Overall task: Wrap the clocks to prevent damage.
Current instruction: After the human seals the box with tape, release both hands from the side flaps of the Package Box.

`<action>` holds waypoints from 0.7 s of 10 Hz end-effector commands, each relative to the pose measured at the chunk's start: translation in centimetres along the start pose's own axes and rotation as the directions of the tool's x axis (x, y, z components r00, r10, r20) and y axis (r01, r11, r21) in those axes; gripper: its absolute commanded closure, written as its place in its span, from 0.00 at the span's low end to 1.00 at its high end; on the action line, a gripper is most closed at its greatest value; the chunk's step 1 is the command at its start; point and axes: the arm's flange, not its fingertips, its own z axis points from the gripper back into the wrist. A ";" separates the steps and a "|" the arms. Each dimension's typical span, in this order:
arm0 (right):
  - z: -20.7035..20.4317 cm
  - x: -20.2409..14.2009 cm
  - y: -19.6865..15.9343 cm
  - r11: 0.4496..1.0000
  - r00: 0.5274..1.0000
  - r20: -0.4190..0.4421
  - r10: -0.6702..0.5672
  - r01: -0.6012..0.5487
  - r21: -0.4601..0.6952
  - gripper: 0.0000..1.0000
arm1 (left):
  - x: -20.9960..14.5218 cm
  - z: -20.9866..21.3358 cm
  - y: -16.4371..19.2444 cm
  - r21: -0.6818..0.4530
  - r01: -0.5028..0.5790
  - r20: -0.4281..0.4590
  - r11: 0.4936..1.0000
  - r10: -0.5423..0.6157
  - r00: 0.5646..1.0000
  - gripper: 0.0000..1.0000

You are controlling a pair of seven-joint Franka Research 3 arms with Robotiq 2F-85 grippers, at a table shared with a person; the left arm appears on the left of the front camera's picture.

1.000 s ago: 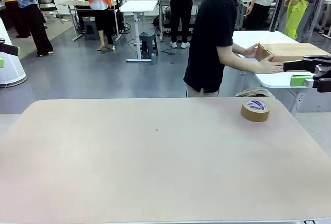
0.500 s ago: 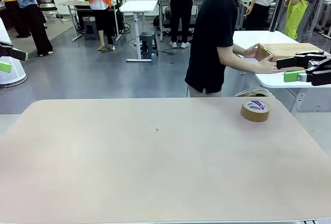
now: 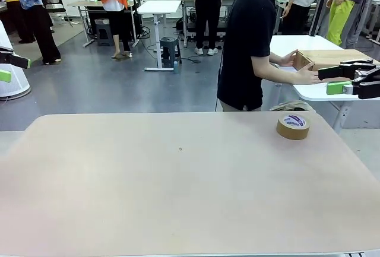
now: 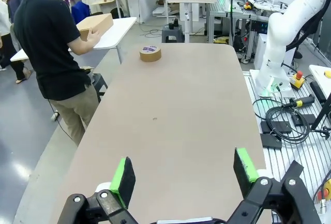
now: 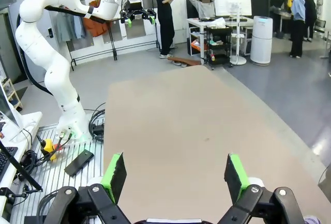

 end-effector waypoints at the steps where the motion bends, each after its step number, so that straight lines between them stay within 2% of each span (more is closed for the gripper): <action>1: 0.0 -0.5 0.1 1.000 1.000 0.015 0.010 -0.010 0.000 0.00 | 0.2 0.1 -0.2 0.004 0.001 0.007 1.000 -0.001 1.000 0.00; 7: 0.0 -0.5 0.1 1.000 1.000 0.015 0.010 -0.010 0.000 0.00 | 0.2 0.1 -0.2 0.004 0.001 0.007 1.000 -0.001 1.000 0.00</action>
